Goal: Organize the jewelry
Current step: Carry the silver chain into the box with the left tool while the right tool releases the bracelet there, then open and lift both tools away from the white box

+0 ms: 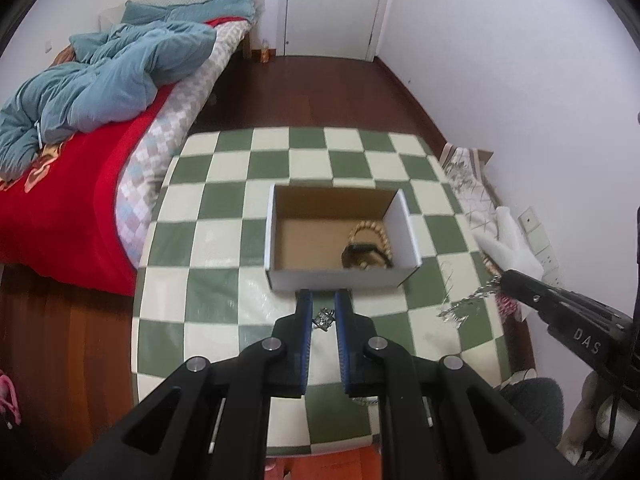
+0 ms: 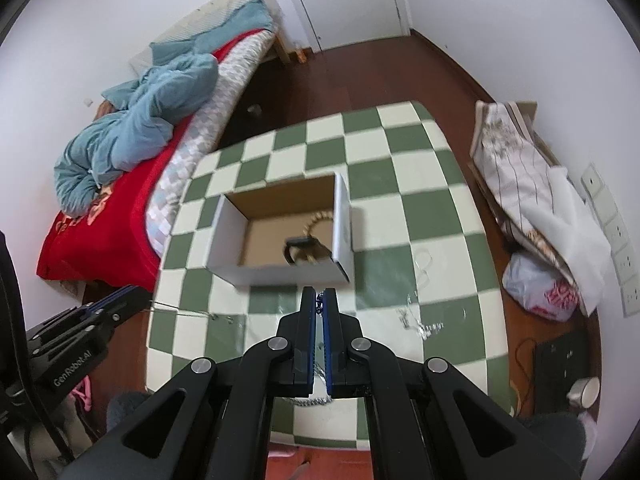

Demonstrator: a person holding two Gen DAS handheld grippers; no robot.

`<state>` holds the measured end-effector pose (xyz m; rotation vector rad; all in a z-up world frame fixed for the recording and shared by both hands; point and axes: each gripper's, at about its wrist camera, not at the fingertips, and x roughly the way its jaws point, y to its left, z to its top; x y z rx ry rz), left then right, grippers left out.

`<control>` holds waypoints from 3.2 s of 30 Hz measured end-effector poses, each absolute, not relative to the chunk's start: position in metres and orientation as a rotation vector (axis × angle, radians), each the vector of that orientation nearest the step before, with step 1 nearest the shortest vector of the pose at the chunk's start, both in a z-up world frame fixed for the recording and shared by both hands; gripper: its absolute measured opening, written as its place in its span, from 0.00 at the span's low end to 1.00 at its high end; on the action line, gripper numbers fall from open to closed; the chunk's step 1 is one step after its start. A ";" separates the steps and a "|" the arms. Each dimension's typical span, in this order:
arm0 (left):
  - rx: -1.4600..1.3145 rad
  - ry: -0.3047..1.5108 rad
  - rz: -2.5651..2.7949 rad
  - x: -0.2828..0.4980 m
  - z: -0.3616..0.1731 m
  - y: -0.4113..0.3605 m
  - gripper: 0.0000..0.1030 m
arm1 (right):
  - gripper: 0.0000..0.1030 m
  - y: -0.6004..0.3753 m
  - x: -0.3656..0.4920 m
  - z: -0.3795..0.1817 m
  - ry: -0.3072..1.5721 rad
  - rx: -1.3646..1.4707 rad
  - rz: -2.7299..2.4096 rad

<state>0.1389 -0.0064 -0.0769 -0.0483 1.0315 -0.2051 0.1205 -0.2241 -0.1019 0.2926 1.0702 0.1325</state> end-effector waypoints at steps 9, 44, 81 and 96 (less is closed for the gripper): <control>-0.051 0.919 -0.261 0.173 -0.011 -0.011 0.08 | 0.03 -0.216 0.158 -0.060 1.014 0.291 0.194; 0.108 1.037 0.050 0.285 -0.117 0.009 1.00 | 0.99 -0.185 0.289 -0.180 1.359 0.008 0.052; 0.088 0.804 0.172 0.123 -0.059 0.034 1.00 | 1.00 -0.163 0.140 -0.082 0.987 0.020 -0.038; 0.117 0.994 0.100 0.100 -0.129 -0.003 1.00 | 1.00 -0.223 0.095 -0.117 1.118 0.122 -0.041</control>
